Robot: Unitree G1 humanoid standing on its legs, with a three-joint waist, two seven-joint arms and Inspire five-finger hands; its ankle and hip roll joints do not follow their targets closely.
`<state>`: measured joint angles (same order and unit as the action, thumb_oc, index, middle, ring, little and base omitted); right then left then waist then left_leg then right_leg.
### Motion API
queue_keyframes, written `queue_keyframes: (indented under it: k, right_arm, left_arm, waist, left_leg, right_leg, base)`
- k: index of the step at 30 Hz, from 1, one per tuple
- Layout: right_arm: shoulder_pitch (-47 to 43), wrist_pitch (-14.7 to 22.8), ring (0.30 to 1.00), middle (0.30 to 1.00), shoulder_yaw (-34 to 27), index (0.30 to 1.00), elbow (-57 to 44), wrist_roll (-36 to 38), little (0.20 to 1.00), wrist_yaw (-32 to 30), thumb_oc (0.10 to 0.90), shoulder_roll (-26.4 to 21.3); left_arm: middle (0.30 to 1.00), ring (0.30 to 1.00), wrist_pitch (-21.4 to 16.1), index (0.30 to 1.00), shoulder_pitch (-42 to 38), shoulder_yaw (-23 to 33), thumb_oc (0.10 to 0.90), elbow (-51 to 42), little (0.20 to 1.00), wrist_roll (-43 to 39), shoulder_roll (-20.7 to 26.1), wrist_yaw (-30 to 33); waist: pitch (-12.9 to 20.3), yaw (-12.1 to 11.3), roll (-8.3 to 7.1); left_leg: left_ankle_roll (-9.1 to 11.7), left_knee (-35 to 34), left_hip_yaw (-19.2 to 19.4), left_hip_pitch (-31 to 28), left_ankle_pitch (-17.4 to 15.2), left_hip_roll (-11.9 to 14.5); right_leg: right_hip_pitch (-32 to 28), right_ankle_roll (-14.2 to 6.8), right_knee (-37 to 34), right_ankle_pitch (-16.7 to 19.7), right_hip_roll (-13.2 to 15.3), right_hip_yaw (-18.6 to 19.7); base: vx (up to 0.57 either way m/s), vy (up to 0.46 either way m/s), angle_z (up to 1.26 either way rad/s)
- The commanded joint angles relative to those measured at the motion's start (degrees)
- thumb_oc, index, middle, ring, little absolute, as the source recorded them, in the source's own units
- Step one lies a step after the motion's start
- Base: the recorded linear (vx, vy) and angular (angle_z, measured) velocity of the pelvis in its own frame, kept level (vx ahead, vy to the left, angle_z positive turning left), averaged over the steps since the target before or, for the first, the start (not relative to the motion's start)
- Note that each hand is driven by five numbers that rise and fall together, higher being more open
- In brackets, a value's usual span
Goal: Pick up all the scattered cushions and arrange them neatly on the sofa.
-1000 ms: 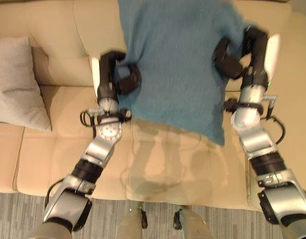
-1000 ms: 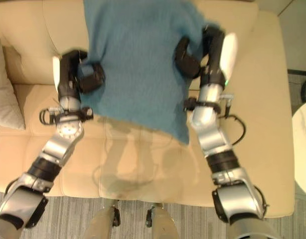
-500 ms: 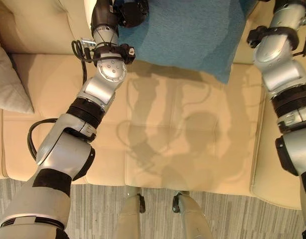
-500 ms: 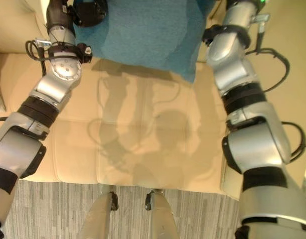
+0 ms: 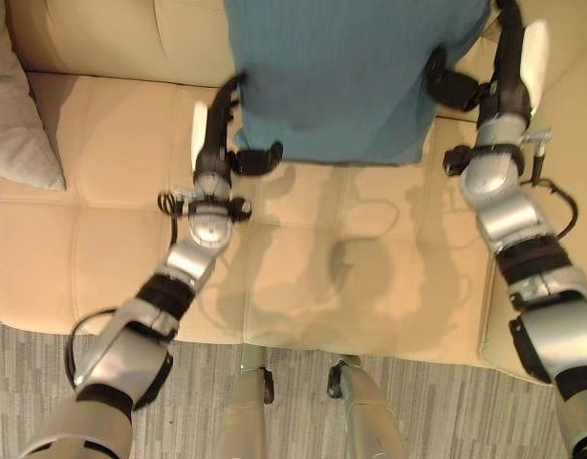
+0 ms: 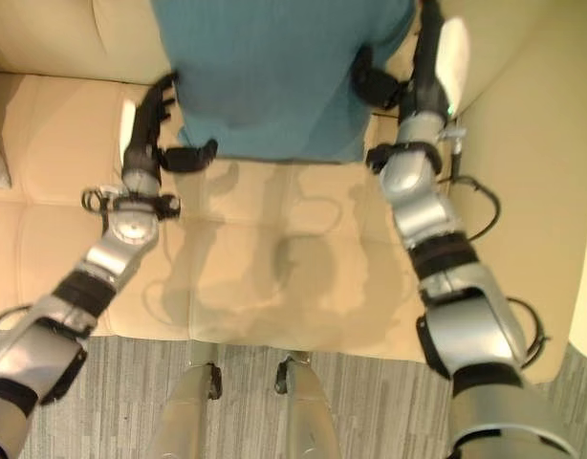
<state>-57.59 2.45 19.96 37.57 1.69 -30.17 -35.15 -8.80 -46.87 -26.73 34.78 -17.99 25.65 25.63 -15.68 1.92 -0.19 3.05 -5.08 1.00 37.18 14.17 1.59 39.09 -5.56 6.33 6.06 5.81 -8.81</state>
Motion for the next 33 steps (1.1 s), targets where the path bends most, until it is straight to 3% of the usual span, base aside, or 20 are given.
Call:
queue_keyframes:
  k: [1, 6, 14, 19, 20, 21, 23, 25, 28, 33]
  right_arm:
    - [0.9, 3.2, 0.900, 0.900, -1.2, 0.900, -1.3, -3.3, 0.900, 0.7, 0.800, 0.1]
    - [6.8, 3.3, 0.900, 0.900, -4.7, 0.900, -3.2, -3.2, 0.900, 2.1, 0.800, 1.0]
    - [15.5, 3.9, 0.900, 0.900, -10.1, 0.900, -8.7, -0.9, 0.900, 3.7, 0.800, 1.4]
    - [32.8, 5.2, 0.900, 0.900, -16.1, 0.900, -14.7, 2.4, 0.900, 9.5, 0.800, 2.3]
    - [32.9, 5.2, 0.900, 0.900, -16.1, 0.900, -14.8, 2.4, 0.900, 9.5, 0.800, 2.3]
    - [40.1, 5.6, 0.900, 0.900, -18.3, 0.900, -15.6, 5.9, 0.900, 14.4, 0.800, 2.3]
    - [46.9, 5.5, 0.900, 0.900, -19.8, 0.900, -15.0, 5.1, 0.900, 17.7, 0.800, 2.4]
    - [49.5, 5.2, 0.900, 0.900, -20.8, 0.900, -14.1, 4.6, 0.900, 18.8, 0.800, 2.9]
    - [57.2, 4.7, 0.900, 0.900, -22.0, 0.900, -8.5, -0.3, 0.900, 21.1, 0.800, 5.0]
    - [63.0, 4.2, 0.900, 0.900, -19.4, 0.900, 3.4, -5.4, 0.900, 22.6, 0.800, 9.6]
  left_arm:
    - [0.900, 0.900, -5.3, 0.900, -2.8, 3.6, 0.800, -2.6, 0.900, 2.5, -0.8, -1.2]
    - [0.900, 0.900, -5.2, 0.900, -0.5, 7.3, 0.800, -3.6, 0.900, 2.2, 2.8, -1.9]
    - [0.900, 0.900, -5.0, 0.900, 6.2, 11.5, 0.800, -7.9, 0.900, 2.0, 4.8, -3.5]
    - [0.900, 0.900, -4.8, 0.900, 22.8, 17.0, 0.800, -15.5, 0.900, 3.4, 4.8, -8.2]
    - [0.900, 0.900, -4.7, 0.900, 23.0, 17.0, 0.800, -15.7, 0.900, 3.4, 4.8, -8.2]
    - [0.900, 0.900, -4.7, 0.900, 30.7, 19.8, 0.800, -17.2, 0.900, 3.2, 4.2, -10.9]
    - [0.900, 0.900, -4.1, 0.900, 38.8, 22.9, 0.800, -17.6, 0.900, 3.3, 3.5, -13.4]
    - [0.900, 0.900, -3.7, 0.900, 42.0, 24.0, 0.800, -17.4, 0.900, 3.9, 3.2, -14.3]
    - [0.900, 0.900, -1.7, 0.900, 51.4, 26.8, 0.800, -9.8, 0.900, 7.1, 0.7, -17.3]
    - [0.900, 0.900, 1.1, 0.900, 58.6, 27.8, 0.800, 8.7, 0.900, 12.3, -5.0, -18.8]
  waist:
    - [7.3, 0.0, -1.21]
    - [7.6, -0.1, -1.39]
    - [8.5, 0.1, -1.48]
    - [9.1, 0.6, -1.48]
    - [9.0, 0.6, -1.49]
    - [9.2, 0.7, -1.64]
    - [9.6, 0.7, -1.60]
    - [9.8, 0.7, -1.48]
    - [10.3, 0.8, -0.94]
    - [10.6, 0.4, -0.68]
  left_leg:
    - [1.2, 0.1, 0.6, -6.4, -8.9, -0.7]
    - [1.3, 0.1, 0.7, -6.8, -8.6, -0.3]
    - [1.2, 0.1, 1.1, -10.6, -9.3, 0.0]
    - [1.1, 0.1, 2.5, -16.9, -10.3, 0.3]
    - [1.1, 0.1, 2.5, -17.1, -10.3, 0.3]
    - [0.9, 0.1, 2.8, -19.5, -10.8, 0.3]
    - [0.7, 0.1, 3.2, -22.4, -11.2, 0.2]
    - [0.7, 0.1, 3.3, -23.5, -11.2, 0.3]
    - [0.5, 0.1, 4.3, -29.0, -12.1, 0.5]
    - [0.1, 0.1, 4.5, -35.4, -13.1, 0.6]
  right_leg:
    - [-7.8, -3.0, -11.3, 0.4, -2.0, -1.2]
    - [-8.3, -2.9, -11.3, 0.5, -2.2, -1.5]
    - [-12.0, -2.7, -11.3, -0.1, -2.3, -1.7]
    - [-18.6, -2.5, -11.3, -1.4, -2.1, -2.1]
    - [-18.7, -2.6, -11.3, -1.4, -2.1, -2.1]
    - [-21.3, -2.6, -11.3, -2.0, -2.1, -2.3]
    - [-24.2, -2.6, -11.3, -2.7, -2.1, -2.7]
    - [-25.3, -2.6, -11.3, -2.9, -2.1, -2.9]
    - [-30.8, -2.5, -11.3, -4.1, -2.2, -3.0]
    - [-37.7, -1.7, -11.3, -6.0, -3.1, -2.4]
  base:
    - [-0.05, -0.009, 0.04]
    - [-0.06, -0.019, 0.02]
    - [-0.01, -0.002, 0.02]
    - [0.00, 0.001, 0.01]
    - [0.02, -0.009, -0.04]
    - [0.02, -0.006, -0.09]
    - [0.03, -0.008, -0.12]
    - [0.02, -0.002, -0.01]
    - [0.05, -0.004, -0.04]
    - [0.03, -0.048, -0.02]
